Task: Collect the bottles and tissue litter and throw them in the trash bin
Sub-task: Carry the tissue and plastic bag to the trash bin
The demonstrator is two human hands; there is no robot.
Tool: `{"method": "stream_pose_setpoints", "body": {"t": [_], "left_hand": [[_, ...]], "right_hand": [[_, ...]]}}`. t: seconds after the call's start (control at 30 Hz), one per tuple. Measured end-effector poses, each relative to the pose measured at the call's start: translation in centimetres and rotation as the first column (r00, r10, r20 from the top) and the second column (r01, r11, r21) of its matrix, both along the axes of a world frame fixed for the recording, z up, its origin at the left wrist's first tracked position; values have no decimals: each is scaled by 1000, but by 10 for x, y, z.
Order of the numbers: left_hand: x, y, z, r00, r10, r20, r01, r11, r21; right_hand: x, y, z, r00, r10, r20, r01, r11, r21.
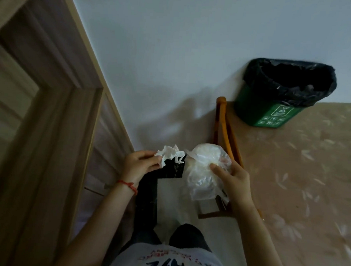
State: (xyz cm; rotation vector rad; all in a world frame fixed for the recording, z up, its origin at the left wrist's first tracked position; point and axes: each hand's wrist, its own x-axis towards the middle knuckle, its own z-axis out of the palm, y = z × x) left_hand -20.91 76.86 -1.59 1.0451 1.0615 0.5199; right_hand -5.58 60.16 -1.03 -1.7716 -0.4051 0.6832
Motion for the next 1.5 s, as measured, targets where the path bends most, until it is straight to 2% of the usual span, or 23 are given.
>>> {"method": "stream_pose_setpoints", "body": {"t": [0.27, 0.57, 0.83, 1.07, 1.2, 1.5], "left_hand": [[58, 66, 0, 1000, -11, -1, 11, 1000, 20], [137, 117, 11, 998, -51, -21, 53, 991, 123], [212, 132, 15, 965, -263, -2, 263, 962, 68], [294, 140, 18, 867, -497, 33, 495, 868, 41], [333, 148, 22, 762, -647, -1, 645, 760, 80], [381, 155, 23, 576, -818, -7, 817, 575, 47]], "right_hand": [[61, 65, 3, 997, -55, -49, 60, 993, 98], [129, 110, 15, 988, -128, -87, 140, 977, 158], [168, 103, 23, 934, -317, -166, 339, 932, 126], [189, 87, 33, 822, -540, -179, 561, 822, 97], [194, 87, 34, 712, -673, -198, 696, 713, 82], [188, 95, 29, 555, -801, -224, 828, 557, 60]]}}
